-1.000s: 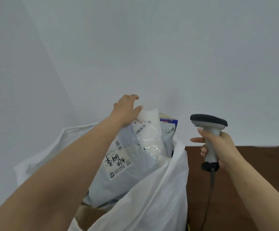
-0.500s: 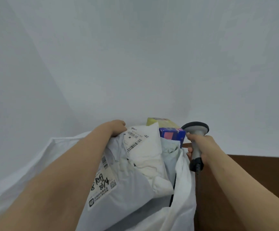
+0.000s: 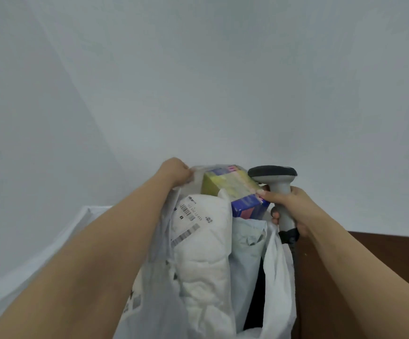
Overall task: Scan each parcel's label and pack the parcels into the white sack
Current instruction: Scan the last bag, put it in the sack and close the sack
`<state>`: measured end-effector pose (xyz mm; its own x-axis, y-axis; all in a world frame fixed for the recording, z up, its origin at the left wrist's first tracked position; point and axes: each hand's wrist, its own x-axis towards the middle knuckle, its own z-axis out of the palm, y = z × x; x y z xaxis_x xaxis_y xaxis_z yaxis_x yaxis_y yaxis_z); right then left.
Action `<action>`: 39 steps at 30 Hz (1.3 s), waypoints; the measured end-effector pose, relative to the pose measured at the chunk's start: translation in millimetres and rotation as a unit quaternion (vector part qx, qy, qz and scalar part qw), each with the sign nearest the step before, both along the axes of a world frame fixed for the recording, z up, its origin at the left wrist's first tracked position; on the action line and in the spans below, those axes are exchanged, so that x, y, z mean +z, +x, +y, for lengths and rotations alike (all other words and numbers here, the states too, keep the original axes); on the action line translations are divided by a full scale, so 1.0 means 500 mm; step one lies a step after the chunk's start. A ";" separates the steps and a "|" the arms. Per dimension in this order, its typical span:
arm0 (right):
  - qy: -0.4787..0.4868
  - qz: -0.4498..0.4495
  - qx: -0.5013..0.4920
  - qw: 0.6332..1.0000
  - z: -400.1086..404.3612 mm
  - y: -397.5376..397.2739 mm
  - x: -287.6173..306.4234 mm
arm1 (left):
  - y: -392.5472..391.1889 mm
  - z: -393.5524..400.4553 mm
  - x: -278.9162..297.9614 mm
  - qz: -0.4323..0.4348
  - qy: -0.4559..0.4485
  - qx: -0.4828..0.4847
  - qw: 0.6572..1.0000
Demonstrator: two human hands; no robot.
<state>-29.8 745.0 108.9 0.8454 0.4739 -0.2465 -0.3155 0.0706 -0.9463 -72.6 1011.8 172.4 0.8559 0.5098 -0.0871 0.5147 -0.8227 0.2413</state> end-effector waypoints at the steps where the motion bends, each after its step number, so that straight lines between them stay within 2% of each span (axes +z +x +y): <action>1: -0.010 -0.024 0.021 0.999 0.006 -0.004 0.009 | 0.003 0.008 0.008 -0.037 -0.004 0.013 0.999; 4: -0.053 -0.092 0.055 0.993 0.030 -0.011 0.030 | -0.006 0.032 0.040 -0.149 -0.007 0.070 0.986; 8: -0.044 -0.125 -0.023 0.991 0.048 -0.009 0.023 | -0.047 0.082 0.105 -0.289 -0.028 0.141 0.946; 11: -0.106 -0.183 -0.109 0.971 0.044 0.004 0.021 | -0.075 0.108 0.126 -0.307 -0.018 0.151 0.939; 14: -0.232 -0.221 -0.089 0.943 0.030 0.004 0.030 | -0.093 0.112 0.121 -0.309 -0.036 0.155 0.938; 15: -0.243 -0.207 -0.062 0.946 0.028 -0.001 0.032 | -0.098 0.111 0.119 -0.305 -0.040 0.155 0.939; 17: -0.207 -0.150 -0.017 0.967 0.028 -0.015 0.029 | -0.109 0.108 0.122 -0.291 -0.038 0.147 0.945; 21: -0.136 -0.073 -0.017 0.988 0.024 -0.024 0.033 | -0.136 0.106 0.132 -0.246 0.000 0.121 0.962; 26: -0.128 -0.115 -0.079 0.982 0.020 -0.013 0.070 | -0.196 0.127 0.121 -0.183 -0.064 0.111 0.975; 29: -0.081 -0.161 -0.147 0.973 0.020 -0.002 0.122 | -0.263 0.153 0.121 -0.146 -0.096 0.132 0.976; 31: -0.065 -0.177 -0.150 0.970 0.021 -0.001 0.148 | -0.319 0.174 0.119 -0.127 -0.113 0.140 0.975; 35: -0.175 -0.244 -0.118 0.946 0.019 -0.026 0.140 | -0.427 0.203 0.085 -0.037 -0.130 0.168 0.977; 39: -0.293 -0.239 -0.096 0.921 0.010 -0.058 0.110 | -0.492 0.229 0.044 0.076 -0.093 0.180 0.976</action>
